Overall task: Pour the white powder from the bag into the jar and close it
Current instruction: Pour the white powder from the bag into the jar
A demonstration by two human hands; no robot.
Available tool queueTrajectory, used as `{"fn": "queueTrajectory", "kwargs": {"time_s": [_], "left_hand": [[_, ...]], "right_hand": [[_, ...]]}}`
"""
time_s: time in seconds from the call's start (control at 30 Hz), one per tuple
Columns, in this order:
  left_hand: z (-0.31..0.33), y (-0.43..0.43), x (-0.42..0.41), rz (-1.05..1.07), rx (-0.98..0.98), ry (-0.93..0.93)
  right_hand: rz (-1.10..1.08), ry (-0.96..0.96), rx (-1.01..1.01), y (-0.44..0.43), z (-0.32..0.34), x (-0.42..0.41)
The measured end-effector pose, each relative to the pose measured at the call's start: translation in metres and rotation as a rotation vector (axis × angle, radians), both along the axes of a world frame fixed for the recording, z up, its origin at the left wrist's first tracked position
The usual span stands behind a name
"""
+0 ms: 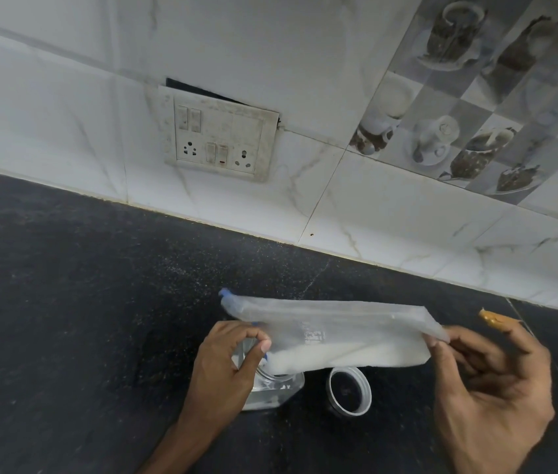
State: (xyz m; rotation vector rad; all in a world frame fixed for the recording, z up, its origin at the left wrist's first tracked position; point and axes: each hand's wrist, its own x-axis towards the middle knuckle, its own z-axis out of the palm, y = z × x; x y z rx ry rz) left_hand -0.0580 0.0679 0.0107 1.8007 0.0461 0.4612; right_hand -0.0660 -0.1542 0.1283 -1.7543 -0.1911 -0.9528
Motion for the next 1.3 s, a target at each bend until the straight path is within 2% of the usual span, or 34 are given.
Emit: {"fn": "queueTrajectory", "kwargs": {"time_s": [0.5, 1.0, 1.3], "left_hand": [[-0.001, 0.0005, -0.001, 0.002, -0.005, -0.004], [-0.0035, -0.0005, -0.0012, 0.002, -0.034, 0.025], [-0.0048, -0.0009, -0.0008, 0.001, -0.019, 0.001]], "right_hand": [[0.025, -0.005, -0.059, 0.0041, 0.001, 0.0017], [0.016, -0.007, -0.007, 0.0021, 0.0025, 0.0012], [-0.002, 0.007, -0.075, 0.0034, 0.0025, 0.0]]}}
